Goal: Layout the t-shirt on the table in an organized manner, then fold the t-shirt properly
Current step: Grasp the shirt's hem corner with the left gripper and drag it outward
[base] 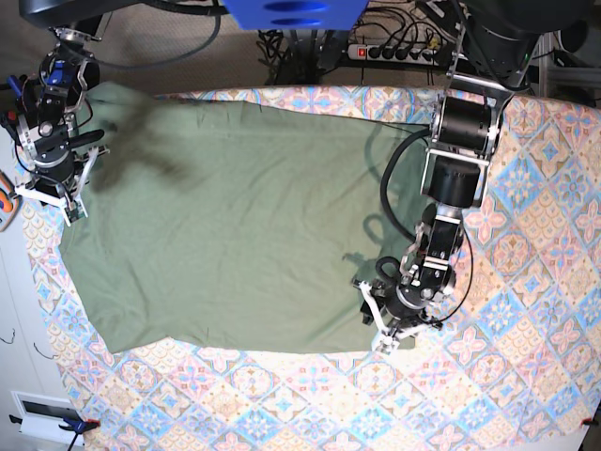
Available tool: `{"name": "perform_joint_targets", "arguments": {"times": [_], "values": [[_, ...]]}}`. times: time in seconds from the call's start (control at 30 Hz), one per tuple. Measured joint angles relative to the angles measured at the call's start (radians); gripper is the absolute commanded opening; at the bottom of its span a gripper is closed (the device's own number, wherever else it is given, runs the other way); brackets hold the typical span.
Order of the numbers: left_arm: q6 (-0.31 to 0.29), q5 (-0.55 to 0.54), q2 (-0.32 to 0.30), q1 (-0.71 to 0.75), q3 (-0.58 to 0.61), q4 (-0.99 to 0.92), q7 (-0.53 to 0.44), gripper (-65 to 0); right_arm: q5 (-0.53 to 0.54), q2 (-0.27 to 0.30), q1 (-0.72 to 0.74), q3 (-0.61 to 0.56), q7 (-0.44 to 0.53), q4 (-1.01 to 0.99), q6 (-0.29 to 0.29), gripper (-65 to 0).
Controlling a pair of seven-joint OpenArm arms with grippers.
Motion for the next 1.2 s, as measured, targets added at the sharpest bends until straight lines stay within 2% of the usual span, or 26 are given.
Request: {"name": "perform_joint_targets", "arguments": {"times": [0.1, 0.2, 0.27, 0.4, 0.5, 0.63, 0.87, 1.0, 1.2], "values": [[0.004, 0.003, 0.031, -0.039, -0.002, -0.132, -0.024, -54.8, 0.002, -0.001, 0.002, -0.001, 0.003, 0.002, 0.000, -55.5], [0.002, 0.002, 0.034, -0.046, -0.002, -0.173, -0.034, -54.7, 0.000, -0.003, 0.000, -0.001, 0.003, 0.004, 0.000, -55.5], [0.006, 0.003, 0.033, -0.050, -0.002, -0.197, -0.089, -54.9, 0.000, -0.002, 0.001, -0.001, 0.002, 0.004, 0.000, -55.5], [0.090, 0.005, 0.034, -0.062, -0.002, -0.281, -0.146, -54.8, 0.001, -0.002, 0.002, -0.001, 0.002, 0.004, 0.000, -55.5], [0.111, -0.021, 0.002, -0.068, -0.002, -0.353, -0.243, -54.8, 0.000, -0.001, 0.001, -0.001, 0.002, 0.004, 0.000, -55.5], [0.125, -0.021, -0.038, -0.077, -0.002, -0.401, -0.303, -54.8, 0.001, -0.001, 0.002, -0.003, 0.005, 0.004, 0.000, -55.5], [0.125, -0.029, -0.090, -0.063, -0.005, -0.406, -0.326, -54.9, 0.000, -0.001, 0.000, -0.005, 0.002, 0.005, 0.000, -55.5], [0.189, -0.024, -0.134, -0.060, -0.004, -0.406, -0.321, -54.8, 0.000, -0.001, 0.000, -0.006, 0.002, 0.006, 0.000, -55.5], [0.224, -0.001, -0.218, -0.048, -0.004, -0.413, -0.336, -54.8, 0.008, -0.002, -0.056, -0.006, 0.008, 0.037, 0.000, -55.5]]}}
